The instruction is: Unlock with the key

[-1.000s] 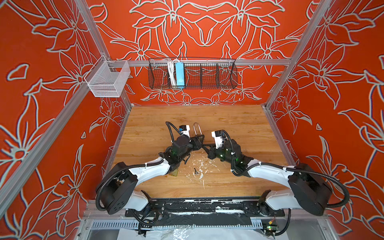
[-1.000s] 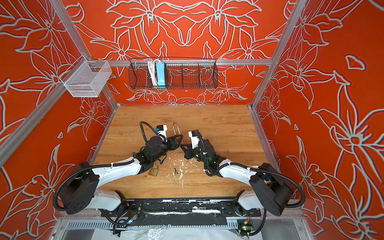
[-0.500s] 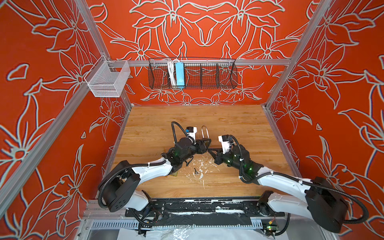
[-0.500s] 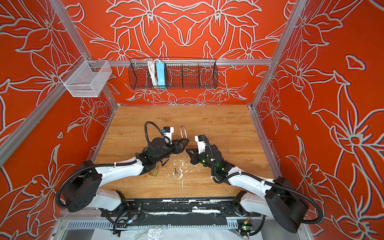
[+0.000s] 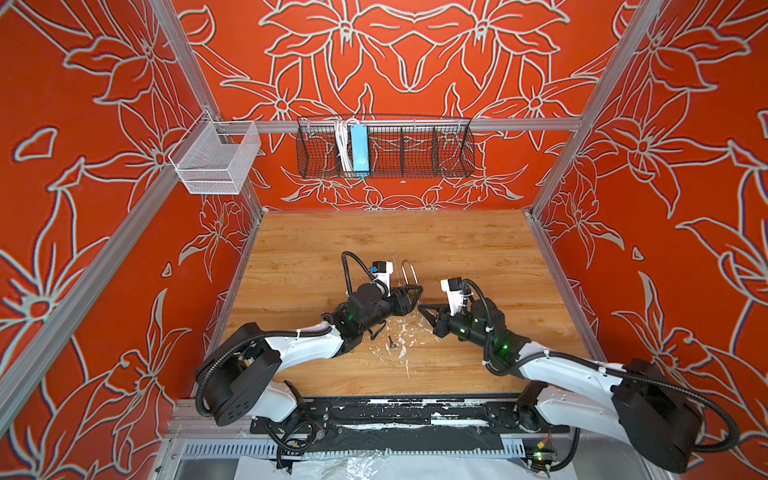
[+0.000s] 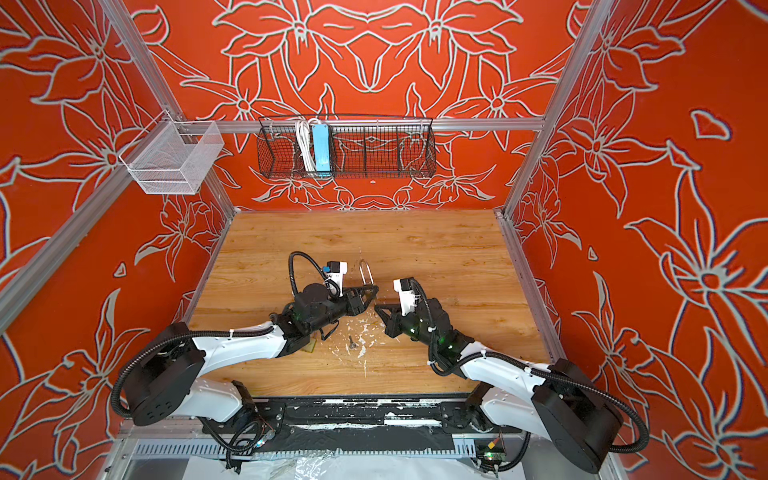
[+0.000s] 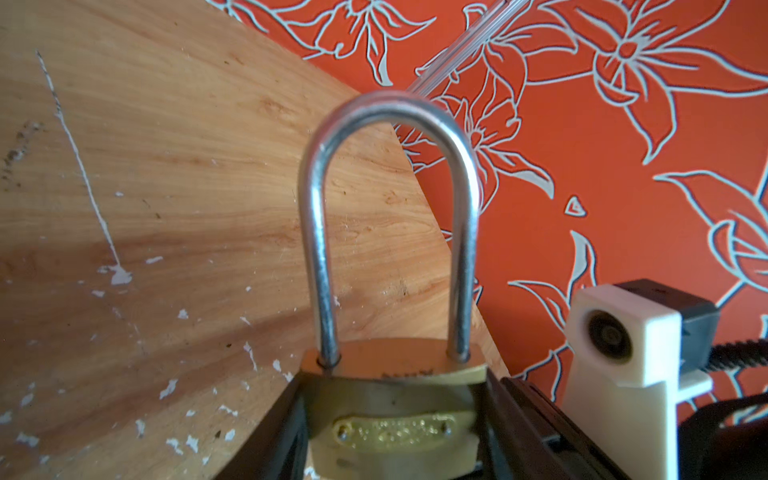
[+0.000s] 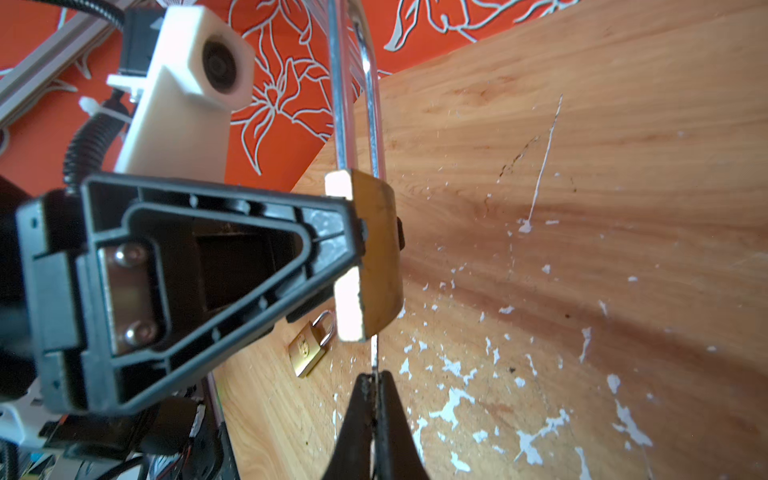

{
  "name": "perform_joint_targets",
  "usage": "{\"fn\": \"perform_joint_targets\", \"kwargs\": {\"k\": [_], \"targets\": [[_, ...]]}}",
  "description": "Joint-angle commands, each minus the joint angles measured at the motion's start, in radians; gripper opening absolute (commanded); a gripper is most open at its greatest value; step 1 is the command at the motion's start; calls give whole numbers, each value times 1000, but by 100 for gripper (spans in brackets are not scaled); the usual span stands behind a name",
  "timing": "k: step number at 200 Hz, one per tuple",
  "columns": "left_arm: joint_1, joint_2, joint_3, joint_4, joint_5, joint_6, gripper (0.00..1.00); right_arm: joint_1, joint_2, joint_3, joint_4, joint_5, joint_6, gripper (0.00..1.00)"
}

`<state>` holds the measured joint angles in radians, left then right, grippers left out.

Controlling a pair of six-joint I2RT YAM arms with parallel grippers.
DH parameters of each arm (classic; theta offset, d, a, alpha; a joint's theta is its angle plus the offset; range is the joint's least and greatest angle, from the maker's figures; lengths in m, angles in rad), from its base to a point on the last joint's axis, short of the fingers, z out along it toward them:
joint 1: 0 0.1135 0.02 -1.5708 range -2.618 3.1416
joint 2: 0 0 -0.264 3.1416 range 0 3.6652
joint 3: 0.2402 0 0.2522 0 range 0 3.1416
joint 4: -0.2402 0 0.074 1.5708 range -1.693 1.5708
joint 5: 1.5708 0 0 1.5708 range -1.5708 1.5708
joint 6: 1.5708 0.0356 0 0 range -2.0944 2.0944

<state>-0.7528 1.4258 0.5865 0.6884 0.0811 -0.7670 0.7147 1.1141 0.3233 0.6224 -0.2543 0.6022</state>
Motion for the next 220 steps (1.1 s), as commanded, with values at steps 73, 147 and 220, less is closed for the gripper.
{"fn": "perform_joint_targets", "kwargs": {"k": [73, 147, 220], "targets": [[-3, -49, -70, -118, -103, -15, 0, -23, -24, 15, 129, -1, 10, 0], [-2, -85, -100, -128, -213, -26, 0, -6, -31, 4, 69, -13, 11, 0], [-2, -41, -43, -184, -136, 10, 0, -5, -37, 67, 14, 7, -20, 0]]}}
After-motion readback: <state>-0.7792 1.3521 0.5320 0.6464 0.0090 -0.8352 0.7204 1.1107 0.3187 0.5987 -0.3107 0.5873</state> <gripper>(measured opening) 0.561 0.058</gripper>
